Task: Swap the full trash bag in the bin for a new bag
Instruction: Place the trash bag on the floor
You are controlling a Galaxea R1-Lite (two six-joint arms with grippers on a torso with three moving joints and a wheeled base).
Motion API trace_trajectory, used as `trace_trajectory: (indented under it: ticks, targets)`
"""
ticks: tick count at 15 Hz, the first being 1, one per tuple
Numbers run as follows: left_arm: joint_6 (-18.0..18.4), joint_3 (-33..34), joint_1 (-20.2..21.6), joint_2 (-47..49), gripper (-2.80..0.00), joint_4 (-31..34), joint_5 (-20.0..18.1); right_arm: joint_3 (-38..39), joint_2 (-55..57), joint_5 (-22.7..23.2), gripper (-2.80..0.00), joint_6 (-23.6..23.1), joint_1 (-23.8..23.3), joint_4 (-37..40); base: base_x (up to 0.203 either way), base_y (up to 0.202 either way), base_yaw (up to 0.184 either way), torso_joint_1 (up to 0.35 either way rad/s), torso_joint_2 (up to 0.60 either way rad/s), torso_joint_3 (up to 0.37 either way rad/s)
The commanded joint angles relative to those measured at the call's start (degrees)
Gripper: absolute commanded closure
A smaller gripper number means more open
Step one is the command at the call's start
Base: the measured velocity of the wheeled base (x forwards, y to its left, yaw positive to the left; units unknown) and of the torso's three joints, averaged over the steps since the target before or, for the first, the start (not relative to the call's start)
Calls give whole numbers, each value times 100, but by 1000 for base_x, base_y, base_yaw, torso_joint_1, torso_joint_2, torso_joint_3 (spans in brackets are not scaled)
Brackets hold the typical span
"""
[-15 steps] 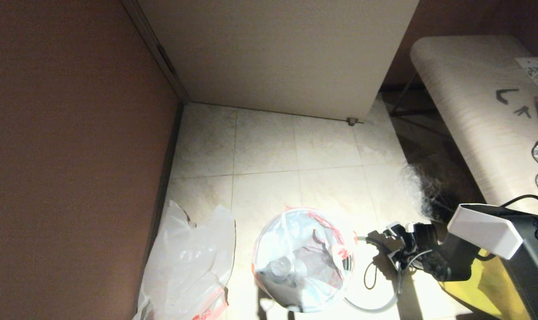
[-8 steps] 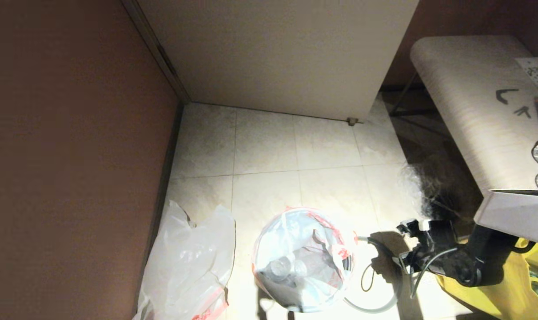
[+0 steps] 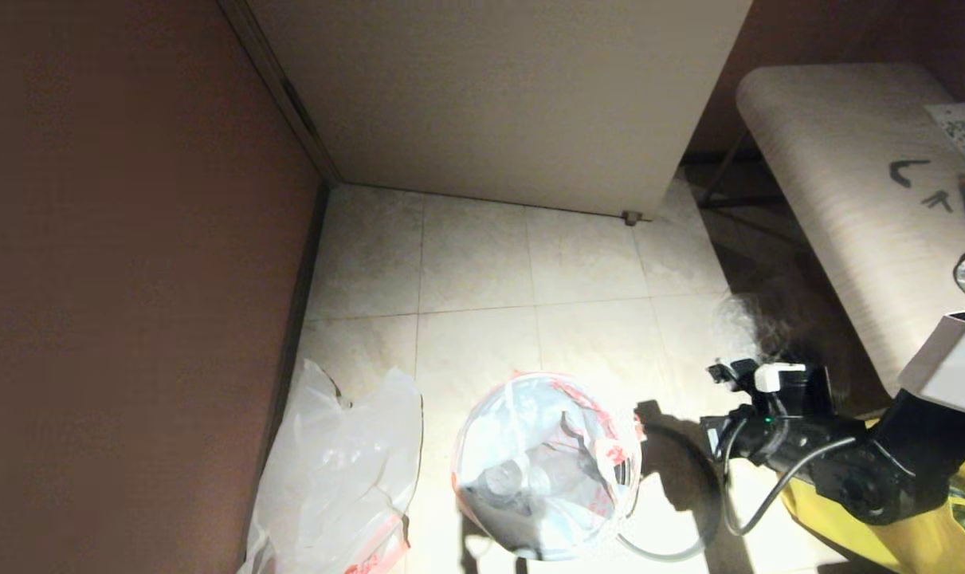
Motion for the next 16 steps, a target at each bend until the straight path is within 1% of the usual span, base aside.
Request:
trace_trajectory:
  ticks: [1, 2, 4, 6, 8, 10, 13, 14, 16]
  targets:
    - [-6, 0, 1, 5, 0, -2, 4, -18, -289, -66, 0, 7, 440, -23, 0, 0, 0, 0, 0, 0]
    - [-6, 0, 1, 5, 0, -2, 4, -46, -304, -185, -280, 10, 621, -23, 0, 0, 0, 0, 0, 0]
    - [-6, 0, 1, 5, 0, -2, 4, -183, -292, -332, -280, 2, 803, -14, 0, 0, 0, 0, 0, 0]
    - [-6, 0, 1, 5, 0, -2, 4, -243, -263, -355, -280, -6, 956, 14, 0, 0, 0, 0, 0, 0]
    - [-6, 0, 1, 5, 0, -2, 4, -361, -77, -586, -280, -14, 1089, 66, 0, 0, 0, 0, 0, 0]
    - [-6, 0, 1, 5, 0, -2, 4, -537, 221, -728, -280, -124, 1098, 57, 0, 0, 0, 0, 0, 0]
    - [-6, 0, 1, 5, 0, -2, 4, -721, 563, -783, -280, -267, 987, 44, 0, 0, 0, 0, 0, 0]
    - [-6, 0, 1, 5, 0, -2, 4, -728, 638, -882, -280, -468, 963, -6, 0, 0, 0, 0, 0, 0]
    - [-6, 0, 1, 5, 0, -2, 4, -741, 859, -943, -280, -665, 945, -275, 0, 0, 0, 0, 0, 0]
